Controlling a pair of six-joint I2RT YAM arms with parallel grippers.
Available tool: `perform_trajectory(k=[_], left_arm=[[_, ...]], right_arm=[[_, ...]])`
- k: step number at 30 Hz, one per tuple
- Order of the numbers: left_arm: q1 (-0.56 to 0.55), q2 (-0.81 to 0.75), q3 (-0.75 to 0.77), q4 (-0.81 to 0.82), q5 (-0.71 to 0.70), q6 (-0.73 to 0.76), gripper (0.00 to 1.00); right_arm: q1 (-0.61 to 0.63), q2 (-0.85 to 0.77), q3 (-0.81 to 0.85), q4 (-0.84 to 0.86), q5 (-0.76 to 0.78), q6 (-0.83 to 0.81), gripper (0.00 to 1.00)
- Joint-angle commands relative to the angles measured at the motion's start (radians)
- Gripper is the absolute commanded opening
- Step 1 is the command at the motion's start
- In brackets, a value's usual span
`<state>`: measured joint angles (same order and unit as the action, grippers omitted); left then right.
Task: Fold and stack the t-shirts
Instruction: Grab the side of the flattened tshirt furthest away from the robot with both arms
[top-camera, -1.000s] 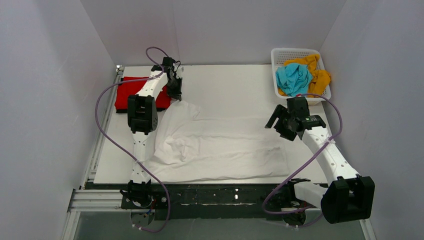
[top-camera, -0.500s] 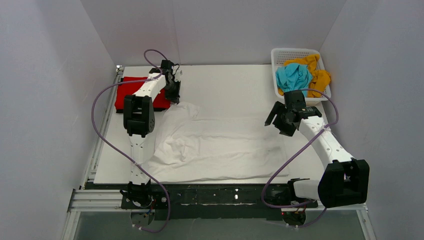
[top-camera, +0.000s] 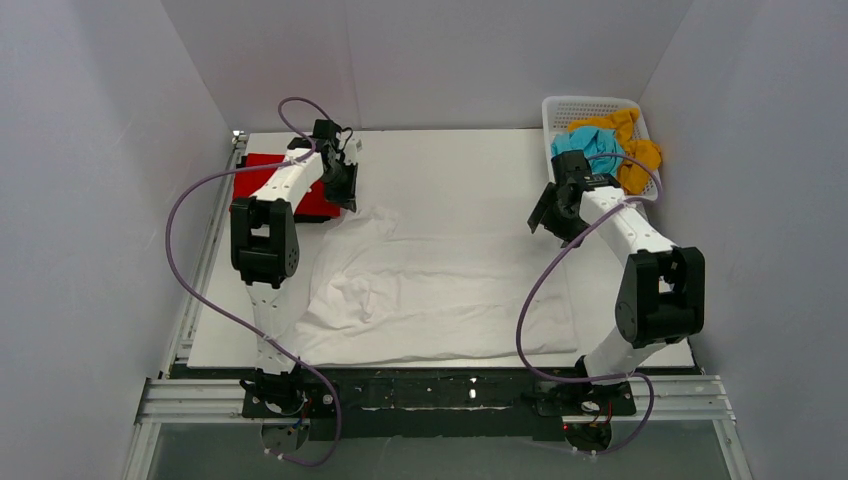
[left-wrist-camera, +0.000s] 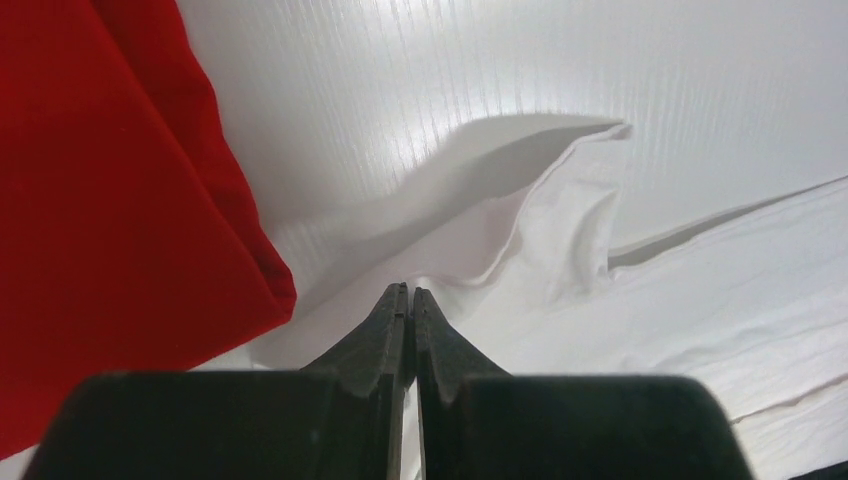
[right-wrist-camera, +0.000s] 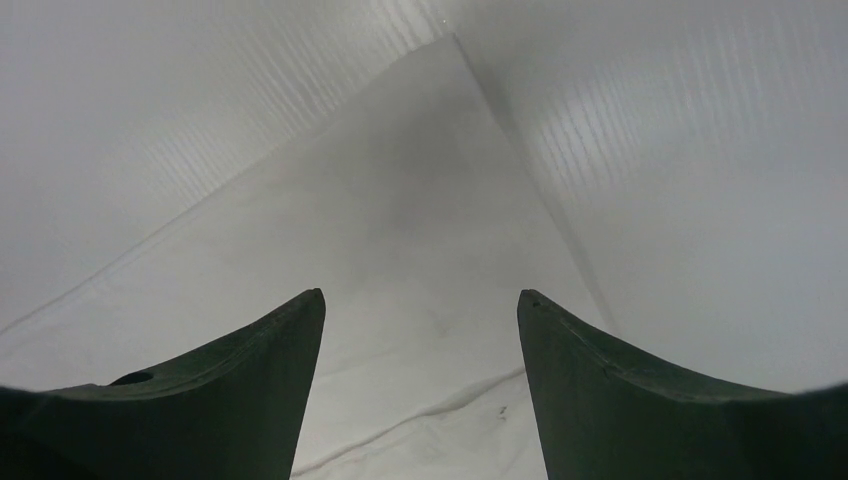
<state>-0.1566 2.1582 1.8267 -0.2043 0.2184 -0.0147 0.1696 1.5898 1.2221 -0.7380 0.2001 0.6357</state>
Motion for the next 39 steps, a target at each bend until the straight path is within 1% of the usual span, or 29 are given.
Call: perform_trajectory(k=[1,5,9,12,15,18,22,28,30,32,36,39], left_arm=[[-0.001,-0.096,-0.058,-0.125,0.024,0.025,0.0],[-0.001,-0.135,-0.11,-0.121,0.018,-0.058,0.0],[-0.001,-0.157,-0.145,-0.108,0.009,-0.108,0.0],[-0.001,-0.174,-0.165,-0.106,-0.003,-0.124,0.0],[-0.001,-0.197,-0.19,-0.097,0.004,-0.135,0.0],[-0.001,-0.212,-0.206,-0.09,0.011,-0.147,0.0],[0.0,-0.221,-0.209,-0.096,0.016,-0.166,0.0],[-0.001,-0.235,-0.232,-0.096,0.018,-0.182,0.0],[-0.001,-0.242,-0.244,-0.089,0.021,-0.185,0.0],[-0.001,-0.248,-0.254,-0.087,0.025,-0.185,0.0],[-0.001,-0.265,-0.275,-0.089,0.025,-0.185,0.0],[-0.001,-0.28,-0.301,-0.068,0.02,-0.189,0.0]], right_arm=[[-0.005,0.078,0.088,-0.055,0.098,0.065,0.79],[-0.005,0.144,0.13,-0.051,0.113,0.09,0.79],[-0.005,0.203,0.156,-0.034,0.143,0.105,0.79],[-0.006,0.249,0.188,0.003,0.167,0.114,0.79],[-0.005,0.302,0.257,-0.009,0.146,0.14,0.79],[-0.004,0.366,0.315,-0.038,0.164,0.178,0.78],[-0.002,0.426,0.348,-0.064,0.199,0.211,0.77],[0.005,0.457,0.335,-0.094,0.211,0.219,0.73],[0.005,0.463,0.331,-0.109,0.199,0.212,0.68],[0.007,0.458,0.32,-0.117,0.199,0.21,0.65],[0.007,0.443,0.29,-0.147,0.222,0.22,0.62],[0.007,0.452,0.279,-0.159,0.231,0.227,0.62]])
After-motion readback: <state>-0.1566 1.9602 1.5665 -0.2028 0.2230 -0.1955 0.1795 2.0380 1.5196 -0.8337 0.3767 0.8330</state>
